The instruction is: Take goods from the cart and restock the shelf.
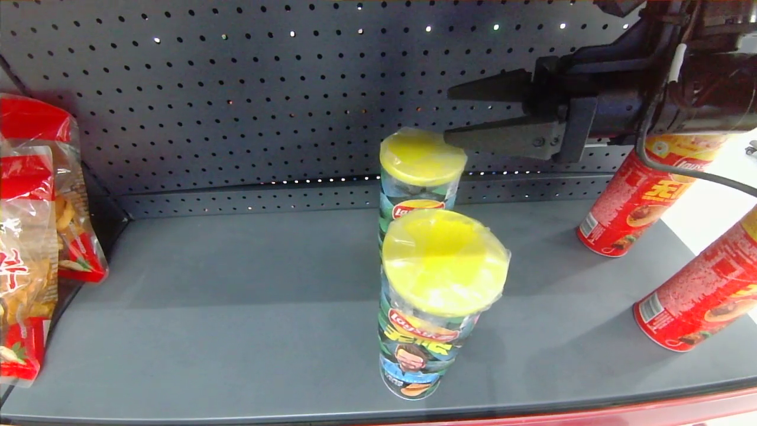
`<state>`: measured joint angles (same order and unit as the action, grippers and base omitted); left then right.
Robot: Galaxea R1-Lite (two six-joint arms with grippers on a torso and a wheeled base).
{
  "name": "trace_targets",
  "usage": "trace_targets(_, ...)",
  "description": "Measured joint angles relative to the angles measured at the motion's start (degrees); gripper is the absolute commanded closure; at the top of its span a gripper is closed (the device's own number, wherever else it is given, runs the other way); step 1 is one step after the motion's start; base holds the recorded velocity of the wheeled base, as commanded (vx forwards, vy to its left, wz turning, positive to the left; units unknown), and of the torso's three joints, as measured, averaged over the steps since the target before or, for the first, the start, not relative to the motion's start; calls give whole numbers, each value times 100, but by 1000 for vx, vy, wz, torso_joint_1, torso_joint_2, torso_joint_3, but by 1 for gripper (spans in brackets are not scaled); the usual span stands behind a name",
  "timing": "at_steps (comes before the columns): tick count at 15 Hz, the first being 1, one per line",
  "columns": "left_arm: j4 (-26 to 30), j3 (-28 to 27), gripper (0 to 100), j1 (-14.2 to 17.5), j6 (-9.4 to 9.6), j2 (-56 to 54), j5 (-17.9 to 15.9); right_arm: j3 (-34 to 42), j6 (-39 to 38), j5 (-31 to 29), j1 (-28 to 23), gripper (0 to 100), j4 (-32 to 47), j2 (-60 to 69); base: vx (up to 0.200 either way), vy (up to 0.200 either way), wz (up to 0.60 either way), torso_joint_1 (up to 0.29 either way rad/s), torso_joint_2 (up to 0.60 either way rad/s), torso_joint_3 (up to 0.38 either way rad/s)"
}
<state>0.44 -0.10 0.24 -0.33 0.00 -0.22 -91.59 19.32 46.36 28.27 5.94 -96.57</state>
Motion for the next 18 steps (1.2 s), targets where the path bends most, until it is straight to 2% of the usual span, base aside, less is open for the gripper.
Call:
trace_targets(7, 0, 0, 0, 0, 0, 0, -2, 0, -257, -389, 26, 0, 730, 611, 0, 0, 0, 0, 0, 0)
trace_targets(10, 0, 0, 0, 0, 1, 0, 0, 411, -260, -577, 63, 0, 974, 969, 0, 0, 0, 0, 0, 0)
trace_targets(13, 0, 0, 0, 0, 1, 0, -2, 874, -299, -928, 317, 0, 1267, 1248, 0, 0, 0, 0, 0, 0)
trace_targets(14, 0, 0, 0, 0, 0, 0, 0, 907, -408, -1123, 389, 0, 1292, 1298, 0, 0, 0, 0, 0, 0)
trace_targets(15, 0, 0, 0, 0, 1, 0, -2, 912, -723, -1623, 550, 0, 1310, 1339, 0, 0, 0, 0, 0, 0)
trace_targets(18, 0, 0, 0, 0, 0, 0, -2, 862, -1497, -2565, 933, 0, 1317, 1424, 0, 0, 0, 0, 0, 0)
